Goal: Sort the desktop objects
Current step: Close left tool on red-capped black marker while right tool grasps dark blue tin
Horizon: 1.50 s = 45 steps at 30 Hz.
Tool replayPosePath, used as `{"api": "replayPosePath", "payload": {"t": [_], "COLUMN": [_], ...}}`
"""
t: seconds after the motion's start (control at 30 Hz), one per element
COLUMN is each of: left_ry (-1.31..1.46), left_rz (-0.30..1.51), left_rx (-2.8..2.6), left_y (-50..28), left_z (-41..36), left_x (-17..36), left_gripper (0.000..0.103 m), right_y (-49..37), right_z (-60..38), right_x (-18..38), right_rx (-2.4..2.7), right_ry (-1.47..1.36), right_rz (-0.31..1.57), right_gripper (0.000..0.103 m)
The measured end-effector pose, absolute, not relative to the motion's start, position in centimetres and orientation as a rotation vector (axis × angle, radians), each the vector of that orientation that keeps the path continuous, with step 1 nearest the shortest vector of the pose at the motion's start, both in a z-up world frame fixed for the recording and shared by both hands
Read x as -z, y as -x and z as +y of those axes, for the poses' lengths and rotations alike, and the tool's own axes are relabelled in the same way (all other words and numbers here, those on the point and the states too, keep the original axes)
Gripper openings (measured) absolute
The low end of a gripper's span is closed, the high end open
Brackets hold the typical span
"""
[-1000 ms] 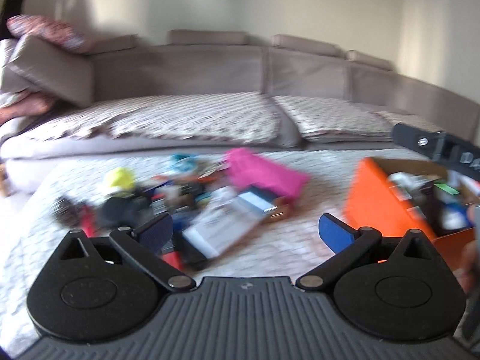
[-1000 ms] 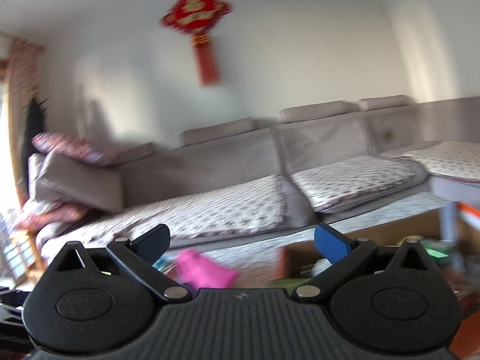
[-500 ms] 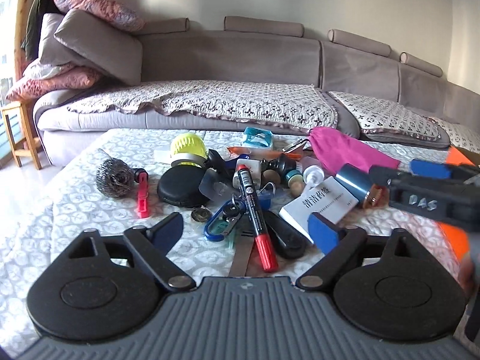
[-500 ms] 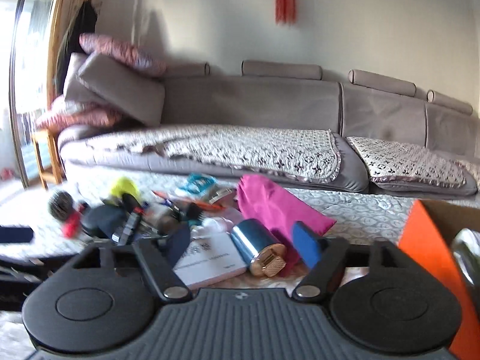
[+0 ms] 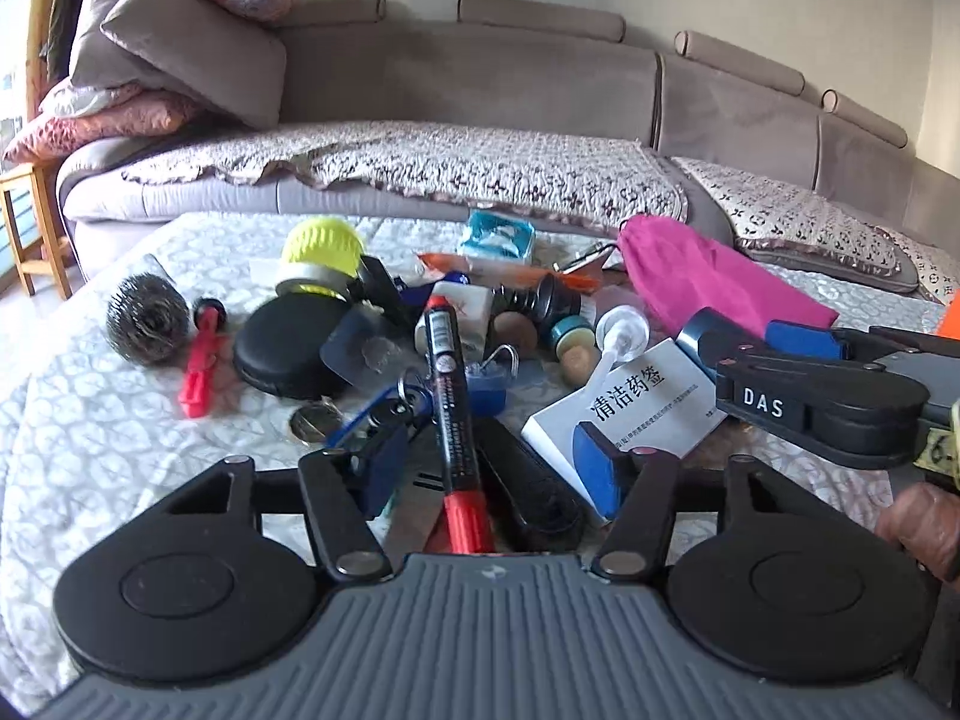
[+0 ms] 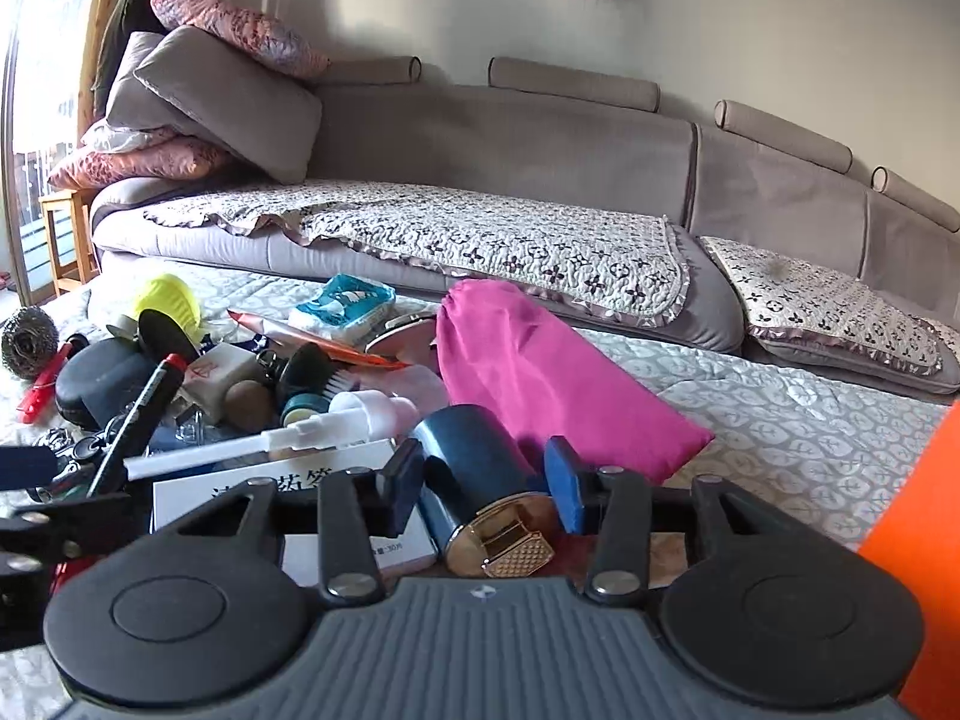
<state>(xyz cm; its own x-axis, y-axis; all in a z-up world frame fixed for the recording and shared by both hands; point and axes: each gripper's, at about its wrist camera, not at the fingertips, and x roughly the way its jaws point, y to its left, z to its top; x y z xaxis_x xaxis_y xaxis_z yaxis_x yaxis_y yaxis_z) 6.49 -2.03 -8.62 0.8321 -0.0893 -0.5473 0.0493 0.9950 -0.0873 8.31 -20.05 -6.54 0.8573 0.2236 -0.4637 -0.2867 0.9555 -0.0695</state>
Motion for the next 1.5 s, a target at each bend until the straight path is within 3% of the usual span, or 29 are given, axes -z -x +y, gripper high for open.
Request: {"api": "replayPosePath", "payload": {"t": [0.2, 0.6, 0.77, 0.83, 1.0, 1.5], "left_ry": [0.098, 0.098, 0.135, 0.134, 0.109, 0.143], "left_rz": [0.606, 0.587, 0.607, 0.609, 0.608, 0.714], "left_rx": [0.046, 0.026, 0.058, 0.064, 0.029, 0.033], "left_y": [-6.6, -5.2, -5.4, -5.0, -4.2, -2.9], "left_z": [-1.9, -0.7, 0.1, 0.0, -0.3, 0.4], "left_x": [8.6, 8.7, 9.2, 8.9, 8.1, 5.4], "left_gripper": [0.053, 0.056, 0.066, 0.059, 0.016, 0.016], "right_y": [-9.1, -10.0, -10.0, -9.8, -9.6, -7.6], "right_z": [-20.6, -21.6, -21.3, -21.2, -21.4, -21.6], "right_x": [6.6, 7.0, 7.2, 7.1, 6.5, 4.1], "right_rx": [-0.296, -0.343, -0.334, -0.326, -0.315, -0.321], "right_ry": [0.100, 0.016, 0.004, 0.011, -0.006, -0.111], "right_rz": [0.484, 0.562, 0.560, 0.560, 0.577, 0.609], "right_gripper": [0.044, 0.048, 0.047, 0.047, 0.047, 0.047]}}
